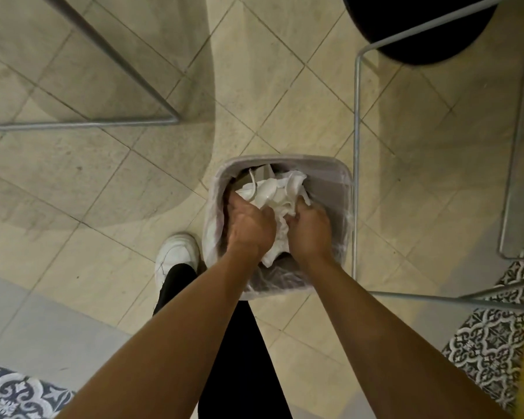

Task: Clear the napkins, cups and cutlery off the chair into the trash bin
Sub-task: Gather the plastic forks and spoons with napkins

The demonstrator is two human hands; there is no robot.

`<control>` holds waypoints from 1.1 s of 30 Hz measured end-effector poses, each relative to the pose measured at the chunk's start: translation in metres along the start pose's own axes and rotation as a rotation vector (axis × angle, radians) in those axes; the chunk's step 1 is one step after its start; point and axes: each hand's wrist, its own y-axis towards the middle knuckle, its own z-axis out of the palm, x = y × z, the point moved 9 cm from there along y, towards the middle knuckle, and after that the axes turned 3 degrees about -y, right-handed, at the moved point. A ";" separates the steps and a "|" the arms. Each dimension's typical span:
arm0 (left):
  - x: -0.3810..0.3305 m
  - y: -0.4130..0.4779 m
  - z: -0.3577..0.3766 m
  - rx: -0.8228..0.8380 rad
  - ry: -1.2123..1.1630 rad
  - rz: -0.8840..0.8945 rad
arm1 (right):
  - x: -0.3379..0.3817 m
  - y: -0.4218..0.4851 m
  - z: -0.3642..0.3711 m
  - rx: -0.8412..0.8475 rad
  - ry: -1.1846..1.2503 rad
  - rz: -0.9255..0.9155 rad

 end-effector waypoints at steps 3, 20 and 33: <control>-0.008 -0.013 -0.007 -0.002 0.023 0.049 | 0.000 -0.010 -0.015 -0.039 0.067 -0.001; -0.116 -0.142 -0.135 -0.132 0.026 0.498 | 0.094 -0.101 -0.147 -0.107 0.201 -0.195; -0.179 -0.226 -0.273 -0.355 0.069 0.671 | 0.225 -0.164 -0.240 -0.146 0.135 -0.466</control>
